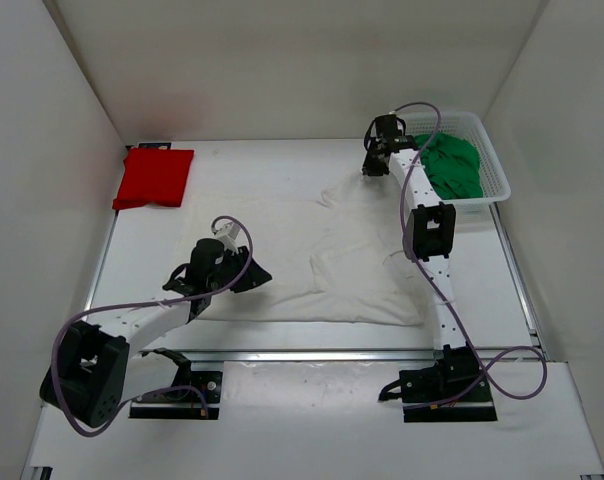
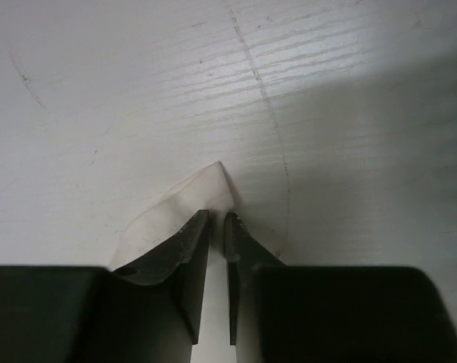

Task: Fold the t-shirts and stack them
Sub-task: Grap the side of the flattened tshirt furthest away from the robot with both arms

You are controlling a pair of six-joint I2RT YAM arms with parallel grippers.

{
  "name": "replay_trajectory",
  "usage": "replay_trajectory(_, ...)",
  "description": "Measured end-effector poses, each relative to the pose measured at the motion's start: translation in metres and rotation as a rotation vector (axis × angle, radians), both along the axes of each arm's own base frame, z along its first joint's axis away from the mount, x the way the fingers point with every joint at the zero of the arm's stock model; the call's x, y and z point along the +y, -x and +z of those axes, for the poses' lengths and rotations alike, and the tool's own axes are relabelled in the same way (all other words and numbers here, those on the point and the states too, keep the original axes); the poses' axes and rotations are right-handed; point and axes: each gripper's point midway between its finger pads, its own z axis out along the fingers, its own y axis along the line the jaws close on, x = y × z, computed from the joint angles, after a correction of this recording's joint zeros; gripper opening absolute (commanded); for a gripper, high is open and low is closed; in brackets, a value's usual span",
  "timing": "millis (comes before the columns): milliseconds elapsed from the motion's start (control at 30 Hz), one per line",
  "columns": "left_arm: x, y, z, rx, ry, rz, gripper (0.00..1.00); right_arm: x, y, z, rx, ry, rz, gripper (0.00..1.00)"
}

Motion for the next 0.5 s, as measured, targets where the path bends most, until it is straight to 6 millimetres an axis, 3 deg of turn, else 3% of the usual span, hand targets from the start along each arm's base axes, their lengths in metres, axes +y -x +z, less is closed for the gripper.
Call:
replay_trajectory(133,0.005,-0.015,0.013,-0.027,0.009,0.035,0.37,0.001,0.000,0.000,0.003,-0.014,-0.006,0.07)
replay_trajectory(267,0.011,-0.045,0.041,-0.089,0.025,0.095,0.37,-0.001,-0.001,0.000,-0.009,0.038,-0.003,0.07)
replay_trajectory(300,0.015,-0.056,0.049,-0.103,0.028,0.117,0.37,-0.001,-0.001,-0.001,-0.011,0.049,-0.001,0.09)
replay_trajectory(400,0.032,-0.087,0.059,-0.119,0.024,0.194,0.38,-0.001,-0.002,0.000,-0.018,0.056,0.011,0.31)
replay_trajectory(500,0.054,-0.109,0.053,-0.094,0.014,0.271,0.38,0.000,-0.004,0.002,-0.026,0.026,0.032,0.32)
